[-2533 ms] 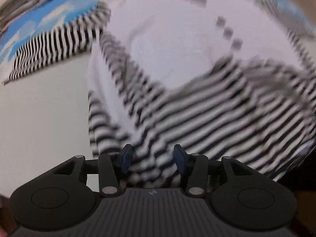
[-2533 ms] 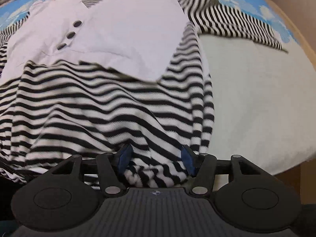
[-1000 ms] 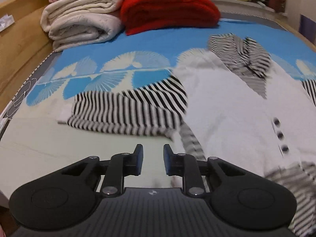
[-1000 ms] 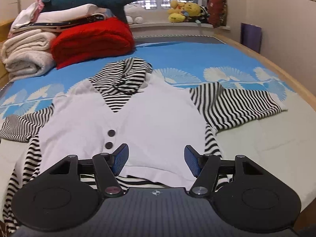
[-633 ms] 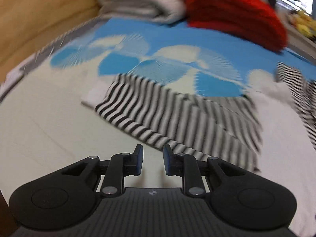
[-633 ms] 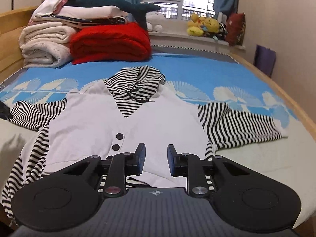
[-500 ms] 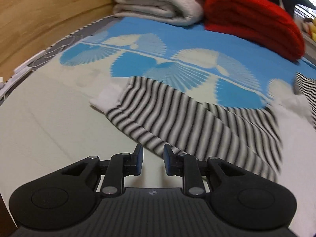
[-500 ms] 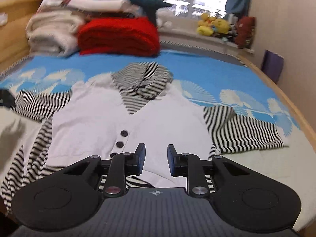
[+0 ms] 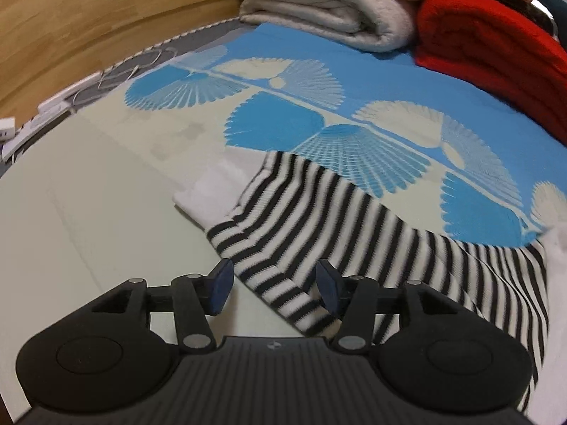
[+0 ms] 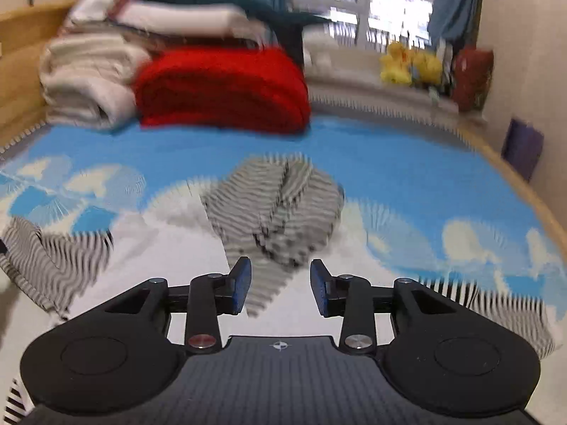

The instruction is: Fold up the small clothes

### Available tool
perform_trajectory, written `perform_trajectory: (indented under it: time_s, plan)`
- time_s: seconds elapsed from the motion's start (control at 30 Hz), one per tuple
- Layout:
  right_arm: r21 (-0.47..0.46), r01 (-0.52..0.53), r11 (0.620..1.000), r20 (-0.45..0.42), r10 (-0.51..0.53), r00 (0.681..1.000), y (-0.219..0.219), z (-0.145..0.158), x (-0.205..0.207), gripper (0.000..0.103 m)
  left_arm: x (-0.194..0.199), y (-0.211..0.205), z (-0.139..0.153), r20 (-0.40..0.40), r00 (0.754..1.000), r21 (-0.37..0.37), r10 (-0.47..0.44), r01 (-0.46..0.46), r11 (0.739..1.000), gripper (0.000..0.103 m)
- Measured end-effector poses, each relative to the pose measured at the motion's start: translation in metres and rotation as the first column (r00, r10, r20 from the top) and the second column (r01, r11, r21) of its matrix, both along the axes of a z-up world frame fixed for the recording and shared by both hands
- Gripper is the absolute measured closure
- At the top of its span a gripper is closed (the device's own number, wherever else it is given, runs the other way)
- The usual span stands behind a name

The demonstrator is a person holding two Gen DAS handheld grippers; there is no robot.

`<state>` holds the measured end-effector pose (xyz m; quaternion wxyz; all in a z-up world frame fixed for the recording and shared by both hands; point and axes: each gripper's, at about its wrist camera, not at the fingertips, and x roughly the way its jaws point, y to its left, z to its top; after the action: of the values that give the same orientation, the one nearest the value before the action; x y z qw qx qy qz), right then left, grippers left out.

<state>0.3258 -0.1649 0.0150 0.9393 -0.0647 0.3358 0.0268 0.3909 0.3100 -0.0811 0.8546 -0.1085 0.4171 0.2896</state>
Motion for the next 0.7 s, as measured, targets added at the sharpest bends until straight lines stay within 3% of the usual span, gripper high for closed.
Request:
perform_trajectory:
  time_s: [0.07, 0.17, 0.2, 0.3, 0.4, 0.5, 0.57, 0.63, 0.7]
  plan:
    - [0.031, 0.002, 1.000, -0.095, 0.001, 0.995, -0.001, -0.010, 0.014, 0.065, 0.002, 0.014, -0.005, -0.009, 0.999, -0.036, 0.052, -0.052, 0.998, 0.045]
    - [0.116, -0.013, 0.993, -0.124, 0.027, 0.992, -0.011, -0.011, 0.028, 0.065, 0.002, 0.038, -0.017, -0.041, 0.986, -0.145, 0.161, -0.165, 0.976, 0.046]
    - [0.105, -0.013, 0.994, -0.115, 0.025, 0.993, -0.015, -0.012, 0.031, 0.065, 0.002, 0.045, -0.022, -0.045, 0.980, -0.192, 0.196, -0.201, 0.961, 0.052]
    - [0.065, 0.050, 0.997, -0.133, -0.041, 0.990, -0.035, -0.021, 0.041, 0.065, 0.006, 0.042, -0.018, -0.043, 0.976, -0.189, 0.213, -0.217, 0.958, 0.102]
    - [0.127, 0.155, 0.980, -0.201, -0.128, 0.971, -0.063, -0.029, 0.045, 0.065, 0.013, 0.019, 0.002, -0.010, 0.978, -0.106, 0.208, -0.208, 0.972, 0.103]
    - [0.156, 0.206, 0.966, -0.209, -0.172, 0.963, -0.083, -0.027, 0.042, 0.065, 0.019, -0.029, 0.041, 0.078, 0.989, -0.016, 0.129, -0.128, 0.992, 0.103]
    - [0.157, 0.221, 0.963, -0.192, -0.190, 0.963, -0.092, -0.022, 0.035, 0.065, 0.018, -0.074, 0.073, 0.166, 0.986, -0.013, 0.027, -0.025, 1.000, 0.103]
    - [0.167, 0.241, 0.956, -0.184, -0.210, 0.960, -0.101, -0.019, 0.029, 0.065, 0.013, -0.126, 0.104, 0.250, 0.964, -0.023, -0.094, 0.102, 0.994, 0.103]
    - [0.175, 0.271, 0.946, -0.184, -0.239, 0.953, -0.111, -0.017, 0.025, 0.065, 0.007, -0.189, 0.125, 0.313, 0.910, -0.049, -0.273, 0.302, 0.952, 0.103]
